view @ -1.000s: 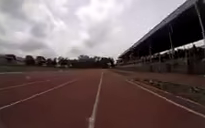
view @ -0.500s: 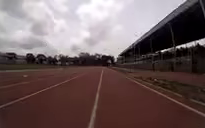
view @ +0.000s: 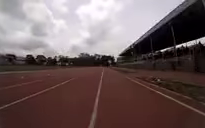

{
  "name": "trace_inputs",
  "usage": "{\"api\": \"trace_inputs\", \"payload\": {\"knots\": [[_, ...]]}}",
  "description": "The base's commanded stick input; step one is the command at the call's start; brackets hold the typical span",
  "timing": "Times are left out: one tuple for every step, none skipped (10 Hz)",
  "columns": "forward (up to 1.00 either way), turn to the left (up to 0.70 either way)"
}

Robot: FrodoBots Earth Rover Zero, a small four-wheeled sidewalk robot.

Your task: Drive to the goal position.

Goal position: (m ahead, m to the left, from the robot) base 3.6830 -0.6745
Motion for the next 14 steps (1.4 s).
{"api": "trace_inputs", "payload": {"knots": [[0.70,0.00],[0.70,0.00],[0.70,0.00],[0.70,0.00],[0.70,0.00],[0.70,0.00],[0.70,0.00],[0.70,0.00],[0.70,0.00],[0.70,0.00],[0.70,0.00],[0.70,0.00],[0.70,0.00],[0.70,0.00]]}}
